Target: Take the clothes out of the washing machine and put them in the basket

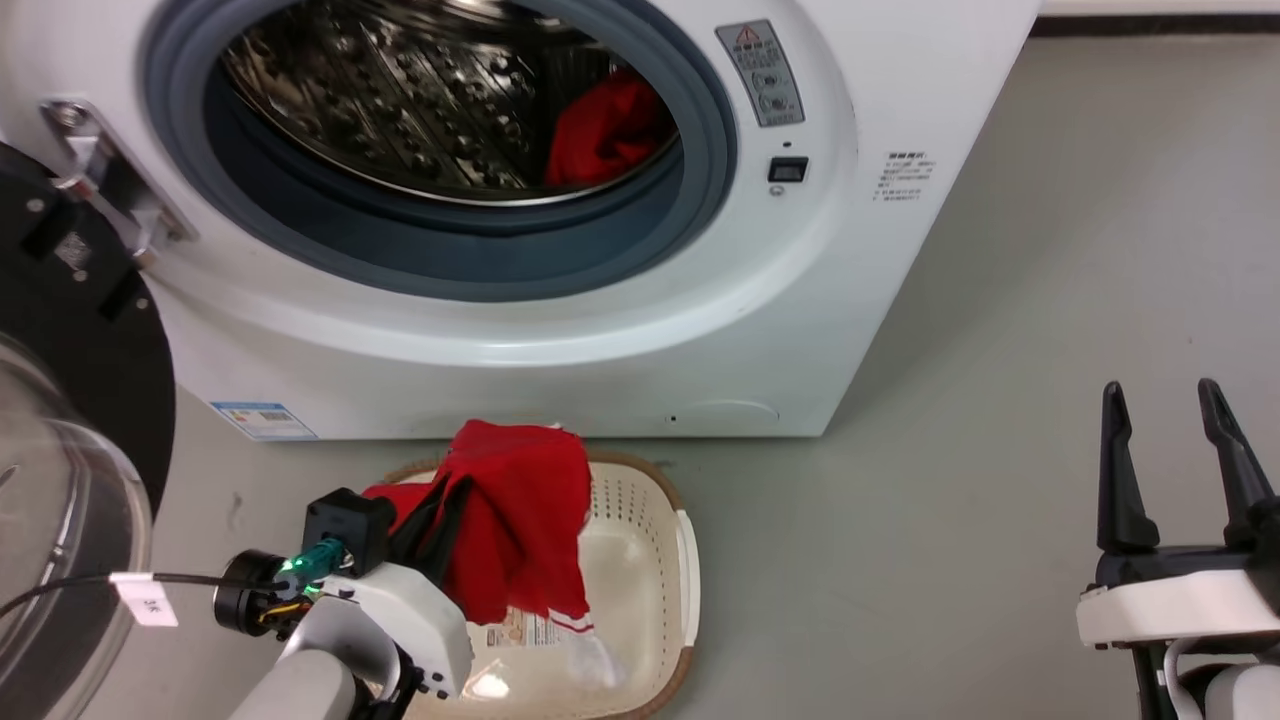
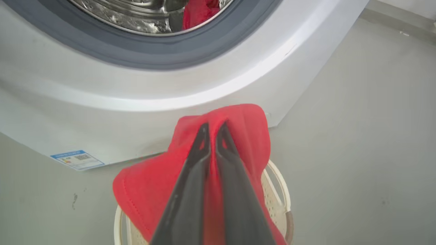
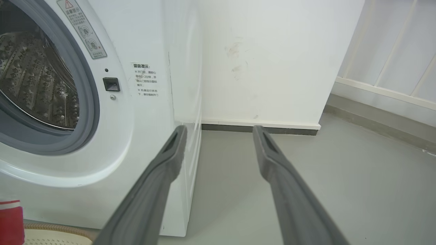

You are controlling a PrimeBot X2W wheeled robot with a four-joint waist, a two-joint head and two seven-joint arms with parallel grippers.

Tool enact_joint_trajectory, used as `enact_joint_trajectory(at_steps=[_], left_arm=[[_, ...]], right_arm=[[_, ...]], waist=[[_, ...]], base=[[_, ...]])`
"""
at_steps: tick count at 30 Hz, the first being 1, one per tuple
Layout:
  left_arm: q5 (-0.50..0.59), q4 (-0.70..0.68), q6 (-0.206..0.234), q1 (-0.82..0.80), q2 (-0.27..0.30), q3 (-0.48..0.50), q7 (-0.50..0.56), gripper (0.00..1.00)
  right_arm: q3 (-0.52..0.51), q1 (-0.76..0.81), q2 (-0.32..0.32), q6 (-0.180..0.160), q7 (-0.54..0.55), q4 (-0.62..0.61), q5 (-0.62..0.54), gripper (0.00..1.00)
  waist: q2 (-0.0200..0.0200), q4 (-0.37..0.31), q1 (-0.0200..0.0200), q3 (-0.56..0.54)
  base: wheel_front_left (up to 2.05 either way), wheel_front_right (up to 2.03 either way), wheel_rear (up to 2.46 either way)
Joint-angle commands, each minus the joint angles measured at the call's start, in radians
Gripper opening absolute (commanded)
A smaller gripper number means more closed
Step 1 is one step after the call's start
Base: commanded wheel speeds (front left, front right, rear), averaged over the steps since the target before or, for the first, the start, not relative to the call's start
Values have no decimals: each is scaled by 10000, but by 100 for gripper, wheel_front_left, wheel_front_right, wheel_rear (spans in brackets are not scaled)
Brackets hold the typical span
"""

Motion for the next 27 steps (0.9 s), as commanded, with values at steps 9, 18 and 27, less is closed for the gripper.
enact_joint_trajectory(at_steps=[9, 18, 27], left_arm=[[10, 3350, -549, -1389, -556, -206, -434, 0], [-20, 6836, -1117, -3542, -768, -337, -671, 0], [55, 8709, -1316, -5121, -879, -565, -768, 0]], right_arm=[[28, -857, -3, -7, -21, -254, 70, 100], [144, -1519, -3, -7, -21, -635, 270, 100], [207, -1774, -1, -7, -21, -1013, 374, 100]], waist=[[-1, -907, 0, 1964], [-1, -1888, 0, 4406], [-1, -2222, 0, 5883]], base=[[0, 0, 0], [0, 0, 0], [0, 0, 0]])
